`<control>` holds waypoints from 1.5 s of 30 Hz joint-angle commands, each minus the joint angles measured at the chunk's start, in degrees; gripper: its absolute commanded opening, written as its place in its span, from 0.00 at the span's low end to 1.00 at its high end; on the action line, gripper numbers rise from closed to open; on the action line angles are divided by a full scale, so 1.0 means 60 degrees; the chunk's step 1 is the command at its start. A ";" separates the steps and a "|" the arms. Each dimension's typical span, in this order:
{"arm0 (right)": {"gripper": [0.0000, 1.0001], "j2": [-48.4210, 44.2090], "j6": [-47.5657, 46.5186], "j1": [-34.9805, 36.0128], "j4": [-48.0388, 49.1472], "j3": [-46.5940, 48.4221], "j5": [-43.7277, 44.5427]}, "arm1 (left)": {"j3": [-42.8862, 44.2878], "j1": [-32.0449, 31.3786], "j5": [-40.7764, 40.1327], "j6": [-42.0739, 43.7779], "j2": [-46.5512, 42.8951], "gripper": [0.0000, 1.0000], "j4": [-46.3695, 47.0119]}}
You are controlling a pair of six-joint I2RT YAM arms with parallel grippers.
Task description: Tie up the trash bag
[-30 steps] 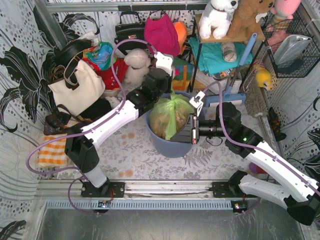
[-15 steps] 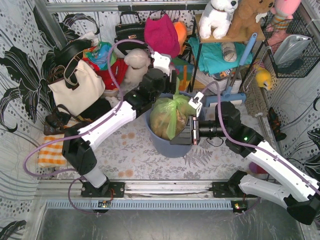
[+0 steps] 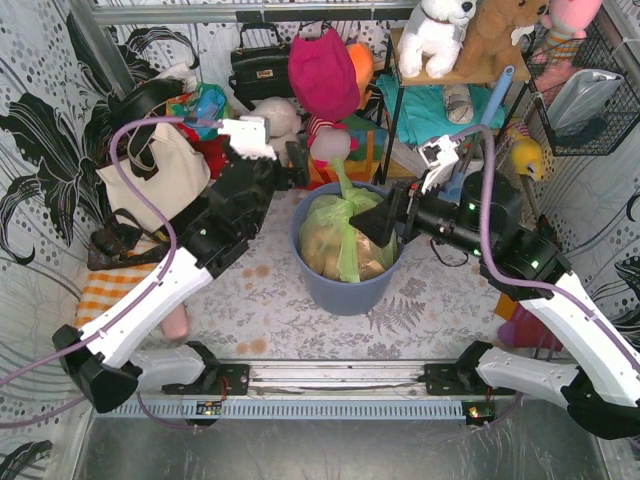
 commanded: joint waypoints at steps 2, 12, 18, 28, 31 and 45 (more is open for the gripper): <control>0.97 0.0474 -0.1898 -0.0411 -0.1125 0.0198 0.4813 | -0.2214 0.0465 -0.2246 -0.0331 -0.0944 0.98 0.1257; 0.97 0.0353 -0.3328 -0.3834 0.0726 -0.2175 0.6481 | -0.6139 0.1827 -0.3712 -0.1354 -0.1447 0.98 0.3053; 0.97 0.0472 -0.4860 -0.5233 0.4681 -0.6003 0.7719 | -0.8064 0.2122 -0.4072 -0.0661 -0.0775 0.98 0.5695; 0.97 0.3258 -0.4355 -0.7524 1.1013 -0.9970 0.7201 | -0.9324 0.2569 -0.4184 0.1432 0.2075 0.98 1.0336; 0.97 0.3668 -0.4741 -0.7524 1.2489 -1.0296 0.6888 | -0.9875 0.3041 -0.3382 0.1882 0.2386 0.98 1.2251; 0.97 0.5273 -0.5288 -0.7497 1.6576 -1.1367 0.3638 | -1.0699 0.5594 0.2148 0.0491 0.2150 0.98 1.2327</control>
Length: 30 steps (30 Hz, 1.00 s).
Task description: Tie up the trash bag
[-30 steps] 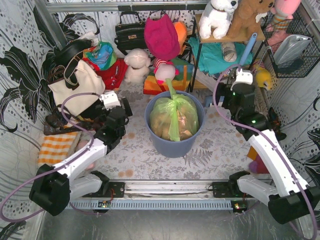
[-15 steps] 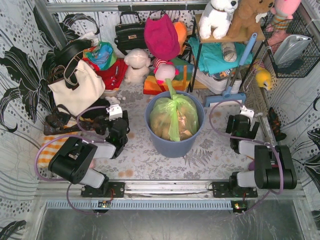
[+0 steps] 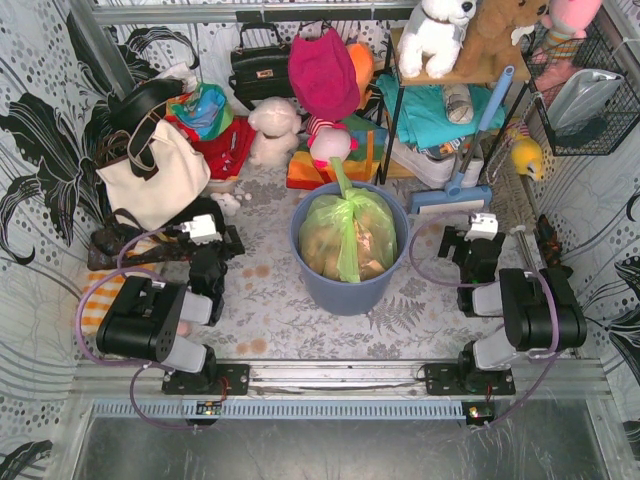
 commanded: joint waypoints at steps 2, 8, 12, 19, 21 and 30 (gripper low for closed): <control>0.97 0.0640 -0.0223 -0.0009 0.1945 -0.0235 -0.0708 | 0.0234 0.0167 0.1050 -0.0188 0.0039 0.98 0.0650; 0.97 0.0677 -0.0321 0.0146 0.2052 -0.0254 -0.0464 | 0.0364 0.0186 0.0944 -0.0329 0.0025 0.98 0.0329; 0.97 0.0680 -0.0290 0.0152 0.2057 -0.0232 -0.0415 | 0.0371 0.0233 0.0945 -0.0341 0.0035 0.98 0.0328; 0.97 0.0673 -0.0284 0.0152 0.2046 -0.0229 -0.0413 | 0.0540 0.0424 0.1267 -0.0466 0.0051 0.98 -0.0003; 0.97 0.0673 -0.0282 0.0152 0.2060 -0.0244 -0.0412 | 0.0470 0.0420 0.1239 -0.0406 0.0040 0.98 0.0160; 0.97 0.0677 -0.0247 0.0152 0.2075 -0.0250 -0.0326 | 0.0491 0.0424 0.1267 -0.0415 0.0045 0.98 0.0136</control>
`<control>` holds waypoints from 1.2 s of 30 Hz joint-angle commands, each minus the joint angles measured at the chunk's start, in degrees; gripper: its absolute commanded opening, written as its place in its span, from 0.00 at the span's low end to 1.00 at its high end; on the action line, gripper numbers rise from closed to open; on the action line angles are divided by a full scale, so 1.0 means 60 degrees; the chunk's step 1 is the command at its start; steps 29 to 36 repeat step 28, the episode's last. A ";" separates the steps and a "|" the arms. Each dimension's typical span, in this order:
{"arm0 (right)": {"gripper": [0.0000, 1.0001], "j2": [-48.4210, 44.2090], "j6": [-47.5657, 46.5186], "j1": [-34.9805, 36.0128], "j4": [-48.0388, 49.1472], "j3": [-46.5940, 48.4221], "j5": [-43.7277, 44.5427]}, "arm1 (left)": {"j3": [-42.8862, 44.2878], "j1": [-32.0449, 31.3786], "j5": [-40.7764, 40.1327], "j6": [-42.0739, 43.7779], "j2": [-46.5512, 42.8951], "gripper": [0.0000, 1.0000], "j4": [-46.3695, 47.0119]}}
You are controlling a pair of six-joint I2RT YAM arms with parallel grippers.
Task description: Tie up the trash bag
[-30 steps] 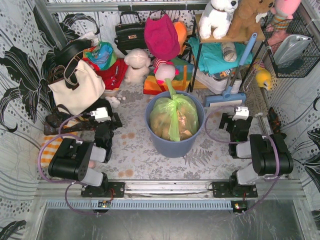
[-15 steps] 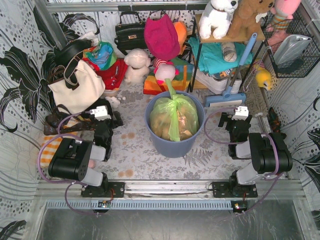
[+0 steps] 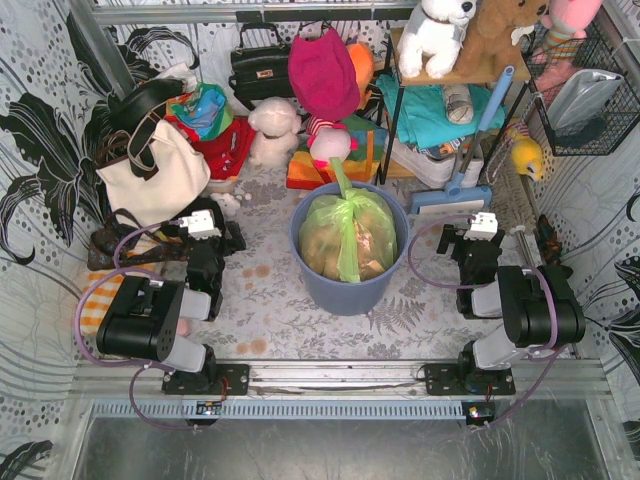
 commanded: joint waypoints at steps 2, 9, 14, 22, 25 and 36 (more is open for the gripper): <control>0.97 -0.0004 -0.0055 0.0068 0.0389 -0.0007 0.0113 | 0.0092 0.0059 0.0068 -0.0053 0.0051 0.98 0.0360; 0.97 -0.0005 -0.0076 0.0068 0.0405 -0.0021 0.0105 | 0.0076 0.0058 0.0054 -0.0035 0.0042 0.98 0.0373; 0.97 -0.0005 -0.0074 0.0068 0.0410 -0.0009 0.0109 | 0.0097 0.0060 0.0068 -0.0068 0.0043 0.98 0.0337; 0.97 -0.0006 -0.0091 0.0068 0.0410 -0.0007 0.0108 | 0.0099 0.0059 0.0068 -0.0072 0.0043 0.98 0.0329; 0.97 -0.0005 -0.0073 0.0068 0.0409 -0.0012 0.0113 | 0.0150 0.0052 0.0082 -0.0058 0.0065 0.98 0.0265; 0.97 -0.0005 -0.0074 0.0070 0.0409 -0.0018 0.0112 | 0.0093 0.0059 0.0068 -0.0044 0.0047 0.98 0.0351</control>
